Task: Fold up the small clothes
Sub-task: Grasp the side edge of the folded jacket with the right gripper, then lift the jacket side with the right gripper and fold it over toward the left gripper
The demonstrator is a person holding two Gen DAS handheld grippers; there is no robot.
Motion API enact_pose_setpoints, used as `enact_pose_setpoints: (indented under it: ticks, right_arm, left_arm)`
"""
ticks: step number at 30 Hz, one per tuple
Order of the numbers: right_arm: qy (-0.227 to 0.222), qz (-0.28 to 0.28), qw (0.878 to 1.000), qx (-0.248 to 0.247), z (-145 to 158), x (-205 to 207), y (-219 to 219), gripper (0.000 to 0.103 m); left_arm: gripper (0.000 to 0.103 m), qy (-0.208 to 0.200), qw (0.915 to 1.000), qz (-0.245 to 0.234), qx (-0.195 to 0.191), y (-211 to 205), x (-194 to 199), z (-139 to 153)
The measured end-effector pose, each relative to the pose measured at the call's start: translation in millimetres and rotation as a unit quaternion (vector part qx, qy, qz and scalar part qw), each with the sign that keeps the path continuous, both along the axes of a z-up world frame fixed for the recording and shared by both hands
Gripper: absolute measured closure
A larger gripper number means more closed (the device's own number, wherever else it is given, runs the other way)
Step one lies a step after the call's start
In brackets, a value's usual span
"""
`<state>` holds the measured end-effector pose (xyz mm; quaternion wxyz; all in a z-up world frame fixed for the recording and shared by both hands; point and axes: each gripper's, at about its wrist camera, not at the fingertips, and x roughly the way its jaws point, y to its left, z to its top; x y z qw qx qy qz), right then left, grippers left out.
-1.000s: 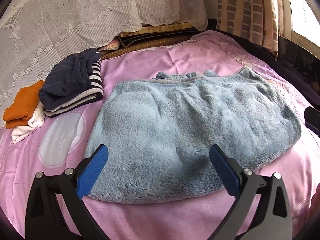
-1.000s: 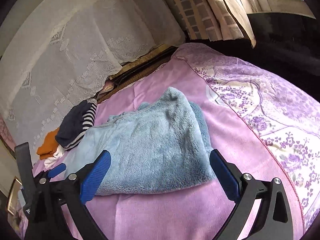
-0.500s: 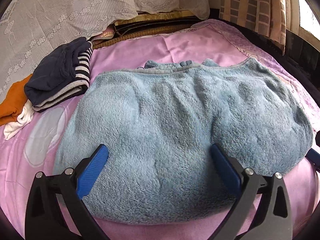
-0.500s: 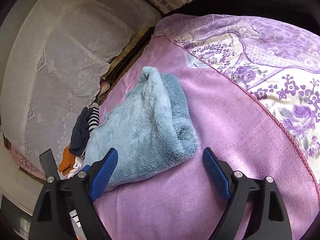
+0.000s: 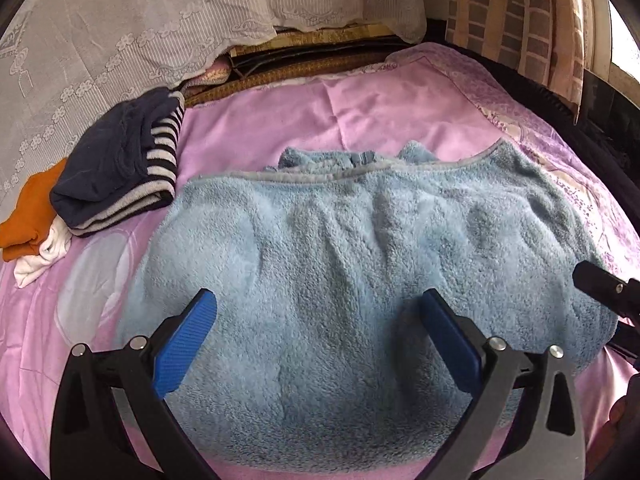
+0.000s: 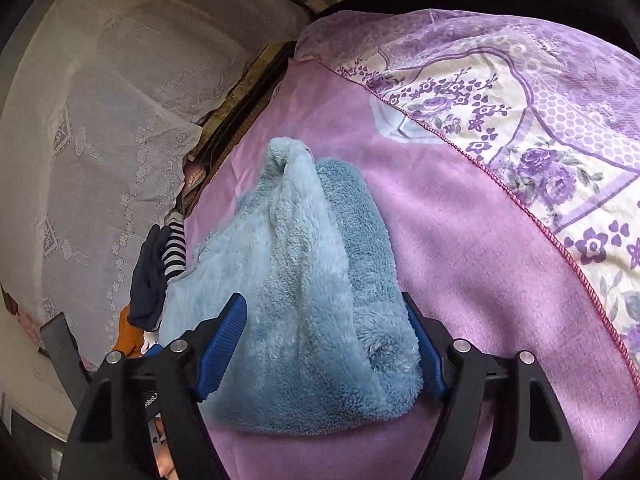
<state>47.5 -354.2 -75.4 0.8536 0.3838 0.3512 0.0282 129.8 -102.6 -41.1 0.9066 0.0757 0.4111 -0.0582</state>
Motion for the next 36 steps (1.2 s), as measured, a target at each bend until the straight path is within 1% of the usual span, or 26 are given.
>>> enact_pose_setpoints:
  ticks: [1, 2, 3, 5, 7, 9, 12, 14, 16, 18, 20, 24, 29, 33, 36]
  right_arm:
    - [-0.001, 0.000, 1.000, 0.000, 0, 3, 0, 0.029]
    - [-0.002, 0.000, 1.000, 0.000, -1, 5, -1, 0.033]
    - [-0.002, -0.001, 1.000, -0.002, -2, 6, -1, 0.034]
    - [-0.009, -0.002, 1.000, -0.005, -3, 6, -1, 0.039]
    - [-0.015, -0.004, 1.000, -0.003, -2, 4, 0, 0.046]
    - [-0.023, -0.003, 1.000, 0.005, -2, 4, -2, 0.057]
    - [-0.030, -0.004, 1.000, 0.002, -1, 2, -1, 0.063]
    - [-0.037, -0.005, 0.999, -0.008, 3, -1, 0, 0.067]
    - [-0.046, -0.006, 0.999, -0.022, 10, -2, 4, 0.069]
    - [-0.051, -0.006, 0.998, -0.036, 16, -2, 9, 0.070]
    - [-0.056, -0.007, 0.997, -0.047, 22, -4, 13, 0.070]
    - [-0.074, -0.008, 0.995, -0.068, 38, -8, 24, 0.071]
    - [-0.090, -0.007, 0.990, -0.107, 55, -10, 43, 0.071]
    - [-0.091, -0.008, 0.988, -0.125, 58, -11, 49, 0.071]
    - [-0.084, -0.014, 0.990, -0.116, 54, -11, 45, 0.072]
  left_arm:
    - [0.004, 0.009, 0.9999, 0.002, -0.007, 1, 3, -9]
    - [0.004, 0.001, 0.9999, 0.002, -0.013, 3, 2, -14]
    - [0.004, -0.011, 0.9999, 0.000, -0.011, 2, -1, -17]
    - [0.004, -0.026, 0.9996, -0.002, 0.010, -4, -6, -17]
    - [0.004, -0.033, 0.9993, 0.000, 0.016, -5, -7, -17]
    - [0.004, -0.032, 0.9995, 0.000, 0.002, 0, -8, -15]
    - [0.004, -0.032, 0.9989, 0.002, -0.034, 11, -10, -8]
    - [0.004, -0.035, 0.9985, 0.004, -0.042, 15, -11, -5]
    - [0.004, -0.029, 0.9993, -0.005, -0.024, 11, -9, -11]
    - [0.004, -0.035, 0.9993, -0.010, 0.002, 5, -9, -16]
    - [0.004, -0.038, 0.9992, -0.009, 0.010, 2, -10, -16]
    - [0.004, -0.032, 0.9994, -0.010, 0.001, 5, -8, -16]
    - [0.004, -0.045, 0.9988, -0.010, 0.013, 1, -12, -17]
    - [0.004, -0.044, 0.9990, -0.012, 0.007, 3, -11, -18]
    - [0.004, -0.045, 0.9988, -0.014, 0.011, 2, -11, -18]
